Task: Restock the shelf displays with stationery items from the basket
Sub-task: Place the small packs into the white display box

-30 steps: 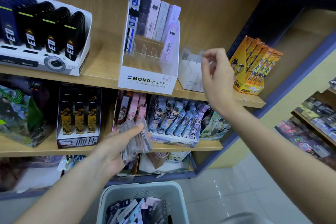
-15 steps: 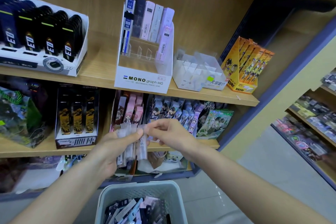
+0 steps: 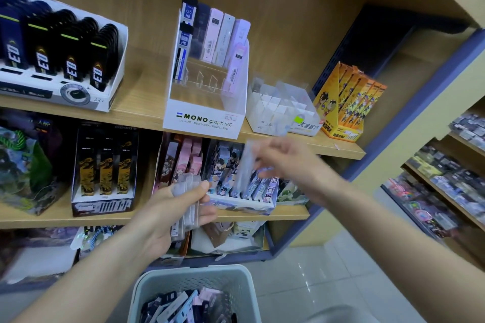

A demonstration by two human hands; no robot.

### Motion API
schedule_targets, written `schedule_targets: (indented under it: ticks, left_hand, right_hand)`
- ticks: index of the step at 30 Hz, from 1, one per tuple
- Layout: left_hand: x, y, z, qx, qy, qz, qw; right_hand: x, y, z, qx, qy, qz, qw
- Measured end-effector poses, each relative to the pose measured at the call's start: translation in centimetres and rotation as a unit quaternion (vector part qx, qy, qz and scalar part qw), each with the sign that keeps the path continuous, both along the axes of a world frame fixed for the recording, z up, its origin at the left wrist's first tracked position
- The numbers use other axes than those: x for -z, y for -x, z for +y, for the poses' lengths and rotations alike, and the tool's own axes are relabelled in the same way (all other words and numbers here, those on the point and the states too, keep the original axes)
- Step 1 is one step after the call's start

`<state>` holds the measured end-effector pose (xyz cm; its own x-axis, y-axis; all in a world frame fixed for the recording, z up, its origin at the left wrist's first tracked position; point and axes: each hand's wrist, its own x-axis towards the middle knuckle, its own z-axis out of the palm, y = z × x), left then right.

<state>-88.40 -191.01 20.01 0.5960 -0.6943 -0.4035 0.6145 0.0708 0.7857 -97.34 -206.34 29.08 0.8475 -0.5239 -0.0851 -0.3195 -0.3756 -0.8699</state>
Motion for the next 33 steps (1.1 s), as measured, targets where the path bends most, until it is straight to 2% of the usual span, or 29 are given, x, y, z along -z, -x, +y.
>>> schedule_targets:
  ticks: [2, 5, 8, 12, 18, 22, 28, 33]
  left_hand:
    - [0.1, 0.0, 0.1, 0.007, -0.021, -0.011, 1.0]
    - [0.1, 0.0, 0.0, 0.01, -0.021, 0.009, 1.0]
    - [-0.2, 0.2, 0.0, 0.004, 0.002, 0.04, 0.999]
    - [-0.1, 0.0, 0.1, 0.005, 0.012, 0.045, 0.999]
    - [0.1, -0.4, -0.2, -0.006, 0.014, 0.043, 0.999]
    - [0.3, -0.4, -0.5, -0.006, 0.0, 0.01, 1.0]
    - [0.3, -0.3, -0.8, -0.009, 0.008, 0.013, 1.0]
    - [0.4, -0.2, -0.9, -0.016, 0.019, 0.012, 1.0]
  right_hand:
    - [-2.1, -0.7, -1.5, 0.066, 0.059, -0.109, 0.99]
    - [-4.1, -3.0, -4.1, 0.137, 0.161, -0.259, 0.942]
    - [-4.5, -5.8, -6.3, 0.16, 0.226, -0.313, 0.908]
    - [-4.1, -8.4, -8.1, 0.139, 0.291, -0.269, 0.908]
    - [-3.5, -9.5, -9.1, 0.075, 0.315, -0.196, 0.926]
    - [-3.1, -9.8, -9.6, 0.052, 0.366, -0.12, 0.921]
    - [-2.8, -10.6, -9.6, 0.096, 0.347, -0.142, 0.922]
    - [-2.7, -10.4, -9.6, 0.117, 0.41, -0.118, 0.897]
